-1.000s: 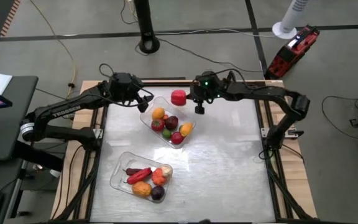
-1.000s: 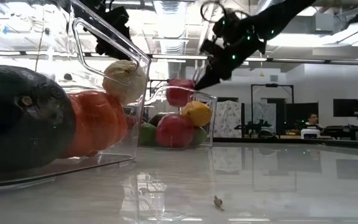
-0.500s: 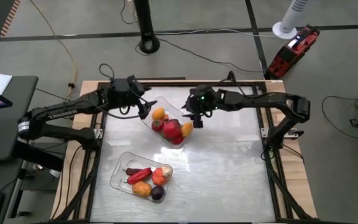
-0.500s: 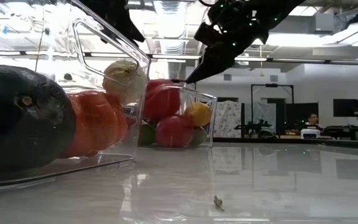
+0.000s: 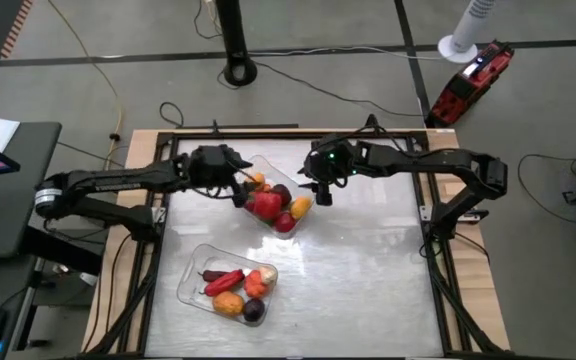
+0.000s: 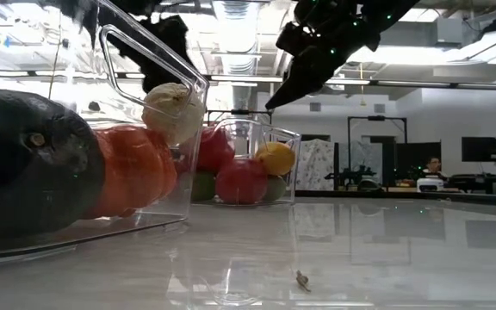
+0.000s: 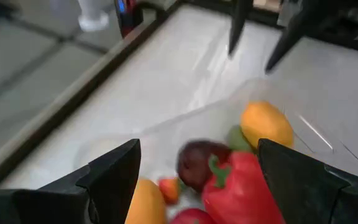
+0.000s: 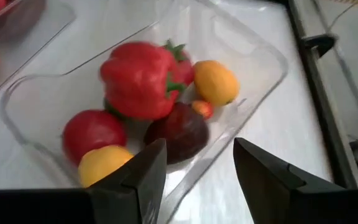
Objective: Sort produce into baskets
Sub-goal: Put the red bell pepper into the bottom transparent bin
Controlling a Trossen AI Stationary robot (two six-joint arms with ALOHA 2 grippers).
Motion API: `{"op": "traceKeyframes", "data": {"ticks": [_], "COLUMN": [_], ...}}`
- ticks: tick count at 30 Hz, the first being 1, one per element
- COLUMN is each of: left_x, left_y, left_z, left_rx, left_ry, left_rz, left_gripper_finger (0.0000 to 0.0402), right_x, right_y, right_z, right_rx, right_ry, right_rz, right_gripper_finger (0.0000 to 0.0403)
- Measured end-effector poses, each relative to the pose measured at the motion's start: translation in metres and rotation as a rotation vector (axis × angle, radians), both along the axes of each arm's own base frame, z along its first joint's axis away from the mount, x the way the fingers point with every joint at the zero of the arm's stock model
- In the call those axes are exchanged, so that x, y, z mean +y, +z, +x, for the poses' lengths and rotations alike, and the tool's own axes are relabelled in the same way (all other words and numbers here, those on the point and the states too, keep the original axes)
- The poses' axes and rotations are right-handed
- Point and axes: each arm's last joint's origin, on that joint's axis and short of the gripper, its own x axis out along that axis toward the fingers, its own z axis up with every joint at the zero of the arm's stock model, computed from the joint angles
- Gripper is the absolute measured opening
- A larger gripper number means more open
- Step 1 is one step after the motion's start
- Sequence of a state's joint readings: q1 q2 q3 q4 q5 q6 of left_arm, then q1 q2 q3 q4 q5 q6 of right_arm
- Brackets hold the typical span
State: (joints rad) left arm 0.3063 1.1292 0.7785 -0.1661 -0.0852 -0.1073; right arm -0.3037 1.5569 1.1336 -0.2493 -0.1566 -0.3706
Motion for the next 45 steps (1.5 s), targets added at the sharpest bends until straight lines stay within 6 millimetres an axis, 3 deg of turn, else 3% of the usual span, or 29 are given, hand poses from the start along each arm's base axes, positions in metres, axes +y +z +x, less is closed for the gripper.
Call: {"op": "traceKeyframes", "data": {"ticks": [5,11,20,27,31,39,45], "left_x": [0.006,0.005,0.002,0.002,-0.004,-0.005,-0.002], "left_y": [-0.011,-0.023,-0.025,-0.025,-0.03,-0.05,-0.06], "left_z": [0.026,0.05,0.054,0.054,0.06,0.075,0.084], "left_rx": [0.058,0.242,0.305,0.273,0.29,0.4,0.496], "left_ry": [-0.002,-0.18,-0.107,0.003,0.038,0.081,0.069], "left_rz": [-0.168,-0.282,-0.258,-0.364,-0.311,-0.311,-0.283], "left_gripper_finger": [0.0309,0.0309,0.0316,0.0374,0.0397,0.039,0.0359], "right_x": [-0.006,0.004,0.016,0.005,-0.001,-0.009,-0.009], "right_y": [0.003,-0.002,-0.003,-0.003,-0.004,-0.003,-0.002], "right_z": [0.001,0.0,0.002,0.0,-0.003,-0.004,-0.004], "right_rx": [-0.044,0.02,0.034,0.048,0.055,0.043,0.035], "right_ry": [-0.02,0.015,0.045,0.004,-0.003,0.008,0.009], "right_rz": [-0.008,0.012,0.012,-0.057,-0.069,-0.066,-0.068], "right_gripper_finger": [0.0214,0.0214,0.0214,0.0214,0.0214,0.0214,0.0214]}}
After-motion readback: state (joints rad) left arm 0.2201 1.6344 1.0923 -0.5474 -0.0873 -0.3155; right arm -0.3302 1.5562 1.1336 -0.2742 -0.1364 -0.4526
